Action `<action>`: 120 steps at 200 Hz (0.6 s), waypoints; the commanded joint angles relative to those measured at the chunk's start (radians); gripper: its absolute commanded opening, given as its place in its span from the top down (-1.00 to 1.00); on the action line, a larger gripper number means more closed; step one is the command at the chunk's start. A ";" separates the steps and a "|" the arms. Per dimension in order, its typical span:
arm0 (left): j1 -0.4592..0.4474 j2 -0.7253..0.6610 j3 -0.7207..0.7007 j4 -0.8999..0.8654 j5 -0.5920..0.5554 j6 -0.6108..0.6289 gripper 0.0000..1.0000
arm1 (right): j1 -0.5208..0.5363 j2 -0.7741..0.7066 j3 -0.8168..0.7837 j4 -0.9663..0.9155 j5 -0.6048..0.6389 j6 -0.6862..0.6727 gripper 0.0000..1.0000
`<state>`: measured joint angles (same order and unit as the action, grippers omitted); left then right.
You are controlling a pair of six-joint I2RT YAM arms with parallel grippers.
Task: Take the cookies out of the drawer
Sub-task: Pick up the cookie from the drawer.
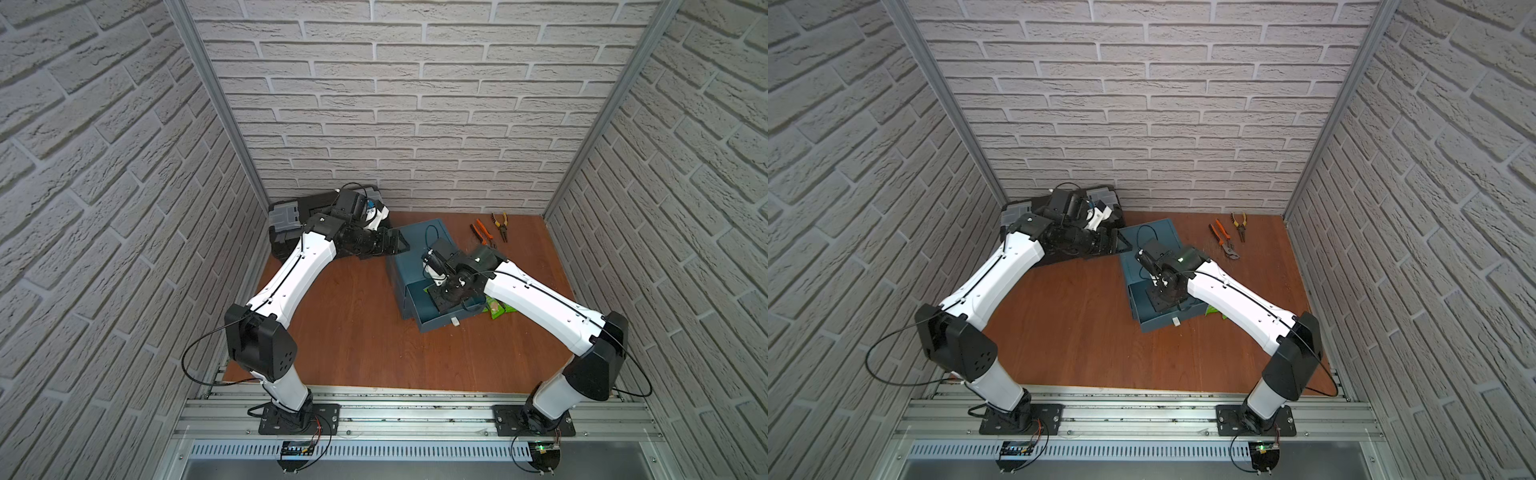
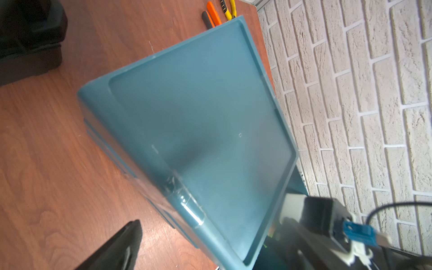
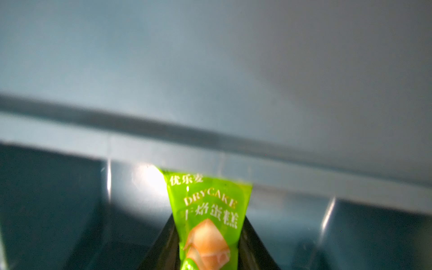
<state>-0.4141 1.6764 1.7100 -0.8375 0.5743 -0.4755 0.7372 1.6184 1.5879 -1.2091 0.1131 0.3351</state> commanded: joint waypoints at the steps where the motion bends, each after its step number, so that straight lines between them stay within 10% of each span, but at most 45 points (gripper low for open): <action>1: -0.007 0.022 0.047 0.022 0.018 0.001 -0.97 | 0.004 -0.048 0.031 -0.033 -0.030 -0.030 0.25; 120: -0.055 0.056 0.132 0.111 -0.003 -0.054 -0.97 | -0.032 -0.166 0.100 0.038 0.010 -0.025 0.34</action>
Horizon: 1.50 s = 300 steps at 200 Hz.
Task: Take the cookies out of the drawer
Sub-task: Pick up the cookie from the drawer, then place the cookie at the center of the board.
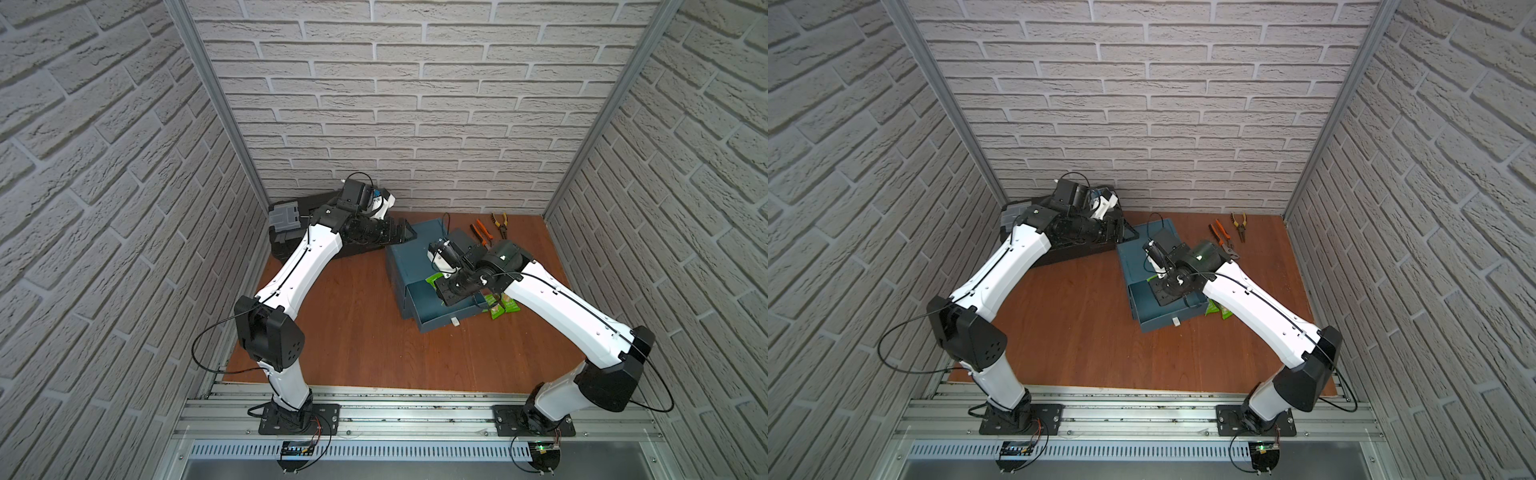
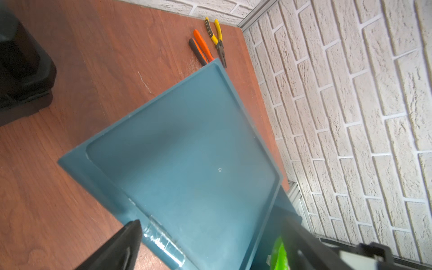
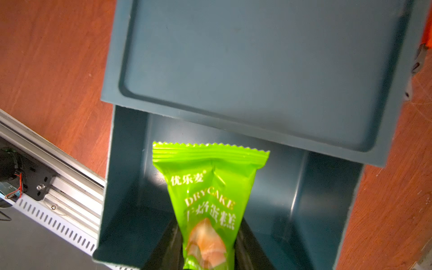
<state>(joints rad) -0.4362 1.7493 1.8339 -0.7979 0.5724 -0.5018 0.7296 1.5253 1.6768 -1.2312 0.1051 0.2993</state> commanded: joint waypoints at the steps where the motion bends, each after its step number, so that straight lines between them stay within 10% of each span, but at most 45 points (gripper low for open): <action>1: -0.035 -0.018 0.008 0.075 -0.002 -0.028 -0.97 | -0.025 -0.075 0.011 0.060 0.018 0.012 0.34; 176: -0.117 0.026 0.103 0.126 0.028 -0.047 -0.97 | -0.634 -0.185 -0.184 0.147 -0.245 -0.133 0.37; 300: -0.190 -0.032 0.057 0.022 -0.082 -0.023 -0.97 | -0.603 0.164 -0.502 0.518 -0.421 -0.044 0.41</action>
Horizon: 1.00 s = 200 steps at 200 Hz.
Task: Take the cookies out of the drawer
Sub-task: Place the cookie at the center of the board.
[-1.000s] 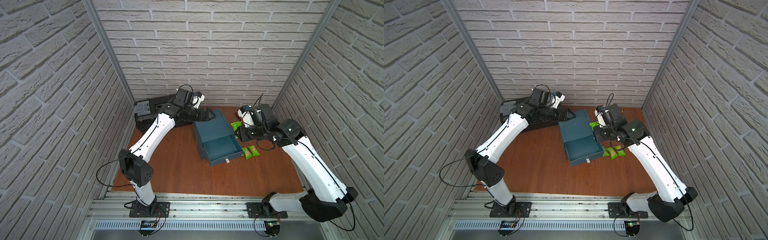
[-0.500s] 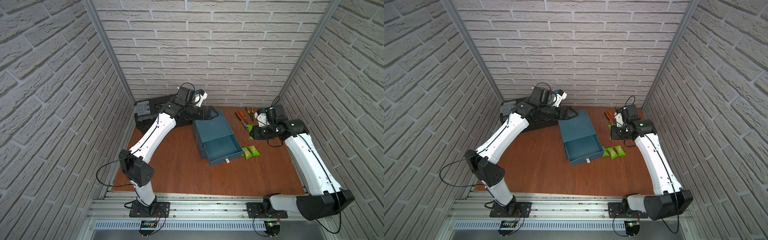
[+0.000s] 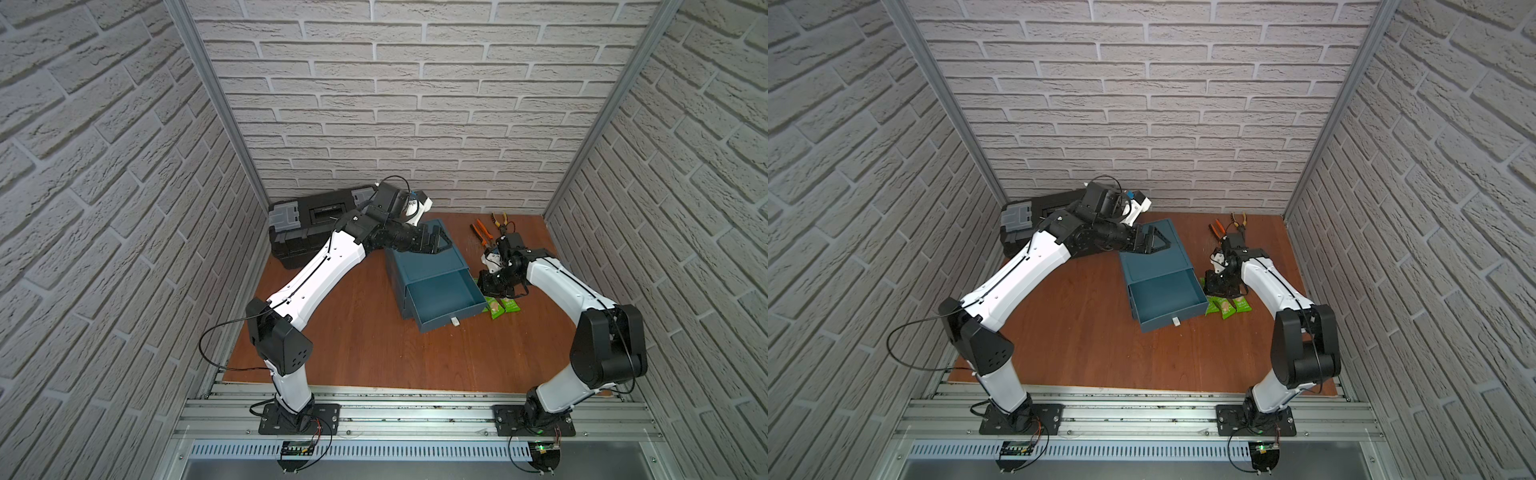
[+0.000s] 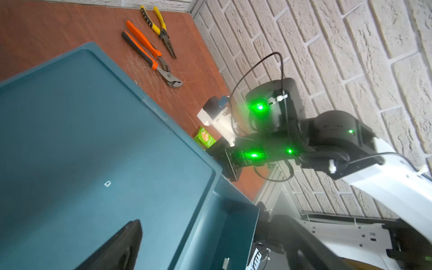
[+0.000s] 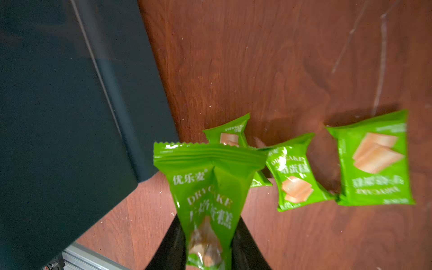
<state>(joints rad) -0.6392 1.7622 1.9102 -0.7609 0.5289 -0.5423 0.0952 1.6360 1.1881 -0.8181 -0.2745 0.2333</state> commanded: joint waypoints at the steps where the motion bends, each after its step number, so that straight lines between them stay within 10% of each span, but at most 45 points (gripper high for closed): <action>1: 0.014 -0.044 -0.021 -0.015 -0.039 0.018 -0.97 | 0.033 0.056 -0.013 0.106 -0.042 0.022 0.41; 95: 0.024 -0.032 -0.005 -0.033 -0.040 0.024 -0.97 | 0.044 0.197 -0.015 0.105 0.081 -0.012 0.24; 132: 0.025 -0.029 0.004 -0.043 -0.036 0.030 -0.97 | 0.035 0.150 -0.016 0.083 0.116 -0.028 -0.18; 200: 0.140 -0.052 0.004 -0.031 -0.022 0.028 -0.97 | 0.029 -0.018 0.130 -0.010 0.093 0.021 -0.19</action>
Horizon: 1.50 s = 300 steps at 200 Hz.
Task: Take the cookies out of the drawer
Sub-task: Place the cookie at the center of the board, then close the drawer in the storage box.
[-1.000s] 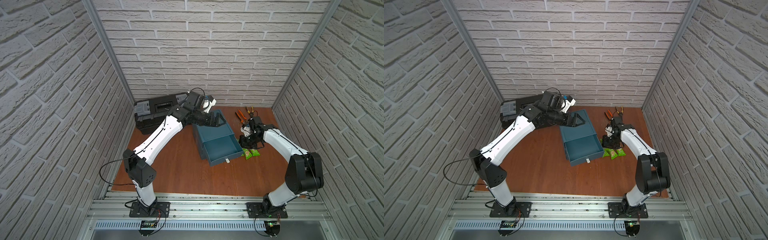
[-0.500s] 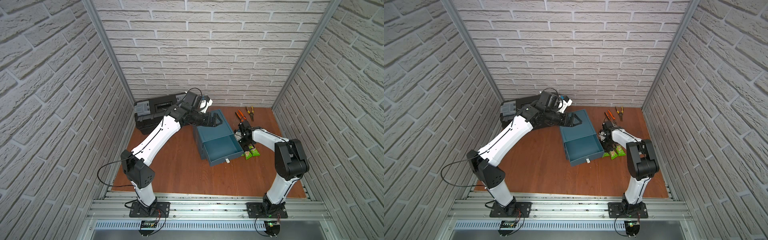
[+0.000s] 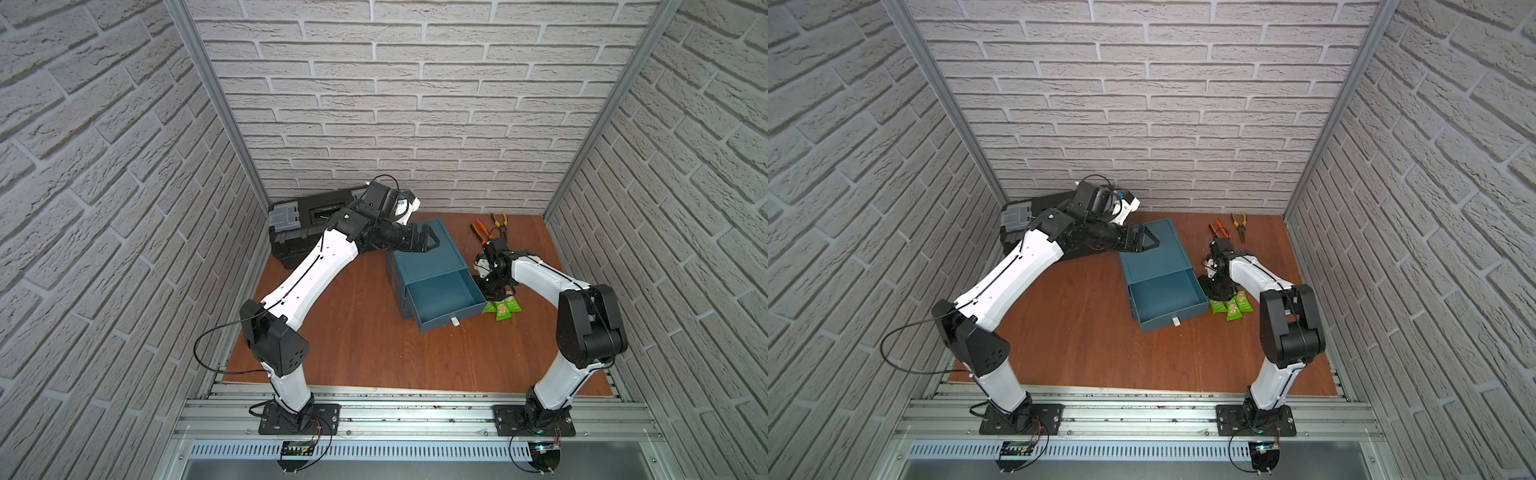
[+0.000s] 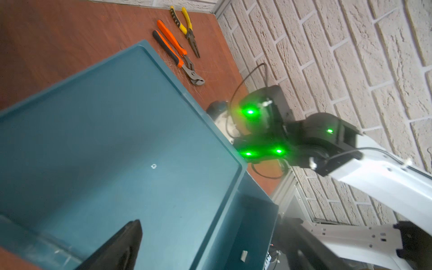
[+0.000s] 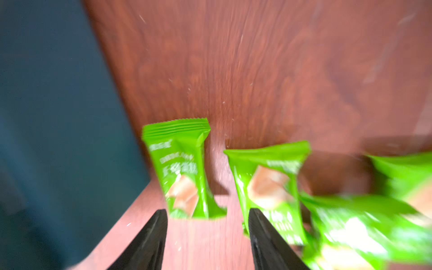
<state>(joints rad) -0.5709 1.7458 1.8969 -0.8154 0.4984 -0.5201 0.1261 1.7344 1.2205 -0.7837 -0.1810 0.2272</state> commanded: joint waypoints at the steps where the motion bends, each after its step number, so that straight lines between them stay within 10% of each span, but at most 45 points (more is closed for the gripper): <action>1: 0.075 -0.035 0.018 0.025 0.008 0.006 -0.97 | -0.002 -0.119 0.102 -0.046 0.000 0.029 -0.19; 70: 0.133 0.101 0.298 -0.190 0.032 0.061 -0.97 | -0.003 -0.371 0.203 -0.200 0.171 0.105 0.36; 137: 0.050 0.025 0.101 -0.149 -0.114 0.066 -0.97 | -0.002 -0.750 -0.022 -0.317 0.200 0.126 0.94; 218: -0.037 -0.153 -0.211 0.067 -0.278 0.044 -0.97 | 0.068 -0.993 -0.305 -0.155 -0.087 0.233 0.95; 300: -0.068 -0.157 -0.347 0.155 -0.345 0.041 -0.97 | 0.312 -0.939 -0.320 0.036 -0.036 0.323 0.95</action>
<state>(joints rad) -0.6205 1.5810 1.5696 -0.7277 0.1879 -0.4732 0.3950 0.7650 0.8818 -0.8375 -0.2173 0.5144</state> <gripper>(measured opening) 0.985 0.070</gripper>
